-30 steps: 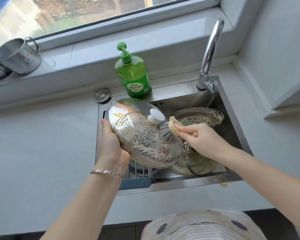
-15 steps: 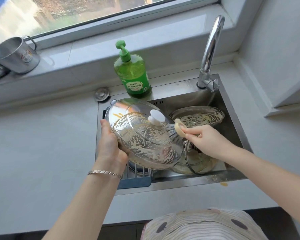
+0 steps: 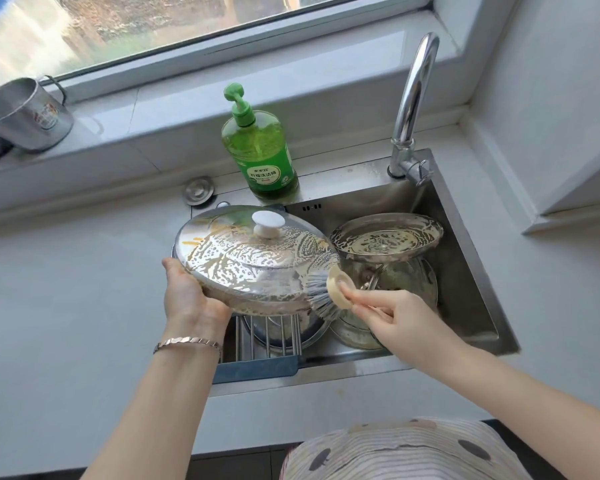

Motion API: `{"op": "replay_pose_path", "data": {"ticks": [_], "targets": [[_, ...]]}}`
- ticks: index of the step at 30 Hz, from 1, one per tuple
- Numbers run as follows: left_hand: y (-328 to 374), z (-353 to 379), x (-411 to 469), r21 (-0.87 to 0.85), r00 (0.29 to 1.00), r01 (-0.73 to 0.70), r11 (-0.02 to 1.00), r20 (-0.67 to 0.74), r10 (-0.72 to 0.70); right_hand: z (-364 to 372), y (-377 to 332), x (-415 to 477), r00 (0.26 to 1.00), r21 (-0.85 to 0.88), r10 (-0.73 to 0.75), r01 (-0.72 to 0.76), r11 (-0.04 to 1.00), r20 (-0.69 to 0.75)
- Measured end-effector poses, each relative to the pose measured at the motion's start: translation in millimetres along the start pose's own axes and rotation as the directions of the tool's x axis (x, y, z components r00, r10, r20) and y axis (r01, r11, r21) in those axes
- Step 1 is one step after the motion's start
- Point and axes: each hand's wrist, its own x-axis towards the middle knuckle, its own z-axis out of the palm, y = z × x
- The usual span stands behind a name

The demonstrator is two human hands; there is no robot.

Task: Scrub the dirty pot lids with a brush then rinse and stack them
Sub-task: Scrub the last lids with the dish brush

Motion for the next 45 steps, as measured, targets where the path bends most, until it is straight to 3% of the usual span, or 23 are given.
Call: {"op": "replay_pose_path", "data": {"ticks": [5, 8, 11, 14, 16, 21, 26, 31, 33, 35, 38, 42, 45], "targets": [[0, 1, -2, 0.099, 1.0, 0.015, 0.995, 0.016, -0.016, -27, 19, 23, 0.97, -0.046, 0.188, -0.197, 0.979, -0.155], [-2, 3, -4, 0.197, 0.988, 0.078, 0.977, 0.113, -0.102, -38, 9, 36, 0.941, 0.038, 0.207, -0.204, 0.978, -0.267], [-6, 9, -1, 0.314, 0.951, 0.168, 0.934, 0.197, -0.237, -33, -11, 49, 0.955, 0.12, 0.213, -0.191, 0.974, -0.206], [-8, 20, -2, 0.41, 0.922, 0.206, 0.888, 0.223, -0.317, -22, -20, 56, 0.976, 0.049, 0.202, -0.198, 0.979, -0.083], [-7, 26, -4, 0.447, 0.895, 0.235, 0.863, 0.248, -0.372, -19, -19, 58, 0.976, 0.017, 0.203, -0.203, 0.979, -0.072], [-4, 31, -1, 0.481, 0.855, 0.273, 0.833, 0.275, -0.439, -15, -19, 59, 0.968, 0.144, 0.251, -0.246, 0.959, -0.025], [-20, 27, -11, 0.492, 0.865, 0.186, 0.851, 0.329, -0.379, -8, -19, 63, 0.903, 0.238, 0.389, -0.343, 0.909, -0.185], [-70, 9, -42, 0.426, 0.964, 0.006, 0.905, 0.238, -0.118, -1, -26, 75, 0.813, 0.403, 0.527, -0.408, 0.819, -0.248], [-87, 7, -54, 0.326, 0.989, -0.044, 0.944, 0.145, -0.004, 5, -31, 79, 0.826, 0.391, 0.506, -0.393, 0.832, -0.247], [-92, 8, -58, 0.258, 0.996, -0.073, 0.963, 0.066, 0.057, 5, -34, 75, 0.888, 0.32, 0.403, -0.324, 0.89, -0.223], [-75, 11, -46, 0.195, 0.997, -0.068, 0.978, -0.01, 0.071, -12, -30, 52, 0.959, 0.069, 0.196, -0.186, 0.98, -0.205], [-54, 15, -37, 0.167, 0.997, -0.076, 0.983, -0.011, 0.079, -17, -15, 14, 0.996, -0.144, 0.027, -0.039, 0.989, -0.079], [-55, 12, -39, 0.235, 0.997, -0.081, 0.969, 0.035, 0.075, -2, -17, 3, 0.998, -0.115, 0.014, -0.006, 0.993, 0.065]]}}
